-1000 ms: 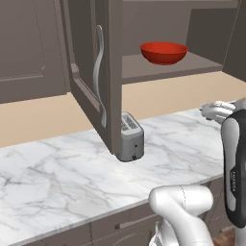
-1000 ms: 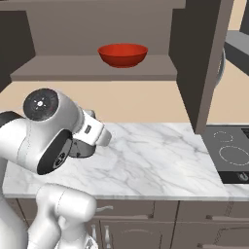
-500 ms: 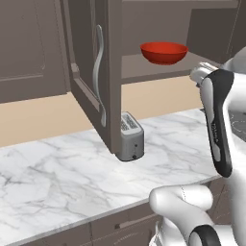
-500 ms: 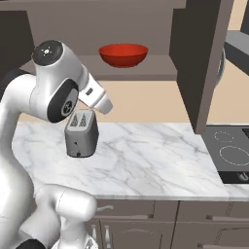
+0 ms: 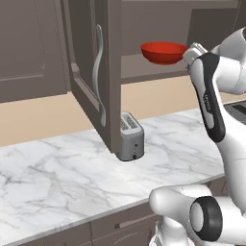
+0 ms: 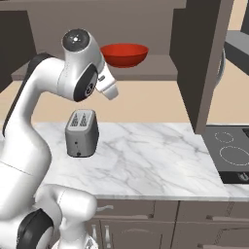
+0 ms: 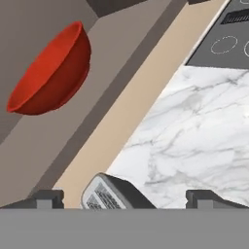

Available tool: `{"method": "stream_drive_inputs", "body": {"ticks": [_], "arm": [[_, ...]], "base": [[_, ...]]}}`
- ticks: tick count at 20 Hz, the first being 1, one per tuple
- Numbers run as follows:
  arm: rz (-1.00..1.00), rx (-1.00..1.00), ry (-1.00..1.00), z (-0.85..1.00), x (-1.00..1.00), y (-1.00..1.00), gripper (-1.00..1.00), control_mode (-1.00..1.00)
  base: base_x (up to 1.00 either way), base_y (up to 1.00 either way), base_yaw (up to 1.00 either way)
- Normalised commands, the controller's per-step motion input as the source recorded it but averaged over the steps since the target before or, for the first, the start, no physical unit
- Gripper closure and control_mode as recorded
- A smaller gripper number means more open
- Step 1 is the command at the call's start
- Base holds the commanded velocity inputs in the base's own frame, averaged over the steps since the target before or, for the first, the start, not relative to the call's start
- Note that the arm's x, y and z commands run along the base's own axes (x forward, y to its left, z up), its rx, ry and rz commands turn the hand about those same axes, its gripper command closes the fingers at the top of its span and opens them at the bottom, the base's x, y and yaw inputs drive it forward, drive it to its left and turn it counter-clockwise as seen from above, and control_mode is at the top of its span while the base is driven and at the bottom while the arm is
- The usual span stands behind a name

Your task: Pick up the bowls from the cabinet and place each bowl in front of a stool on the dining counter.

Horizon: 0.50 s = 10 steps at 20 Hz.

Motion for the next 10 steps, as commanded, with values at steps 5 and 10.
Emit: {"method": "stream_drive_inputs", "body": {"ticks": [5, 10], "arm": [[-0.08, 0.19, 0.0, 0.47, 0.68, -0.02, -1.0, -1.0], [-0.05, 0.15, 0.0, 0.46, 0.68, -0.09, -1.0, -1.0]], "base": [[0.0, 0.0, 0.0], [0.0, 0.0, 0.0]]}}
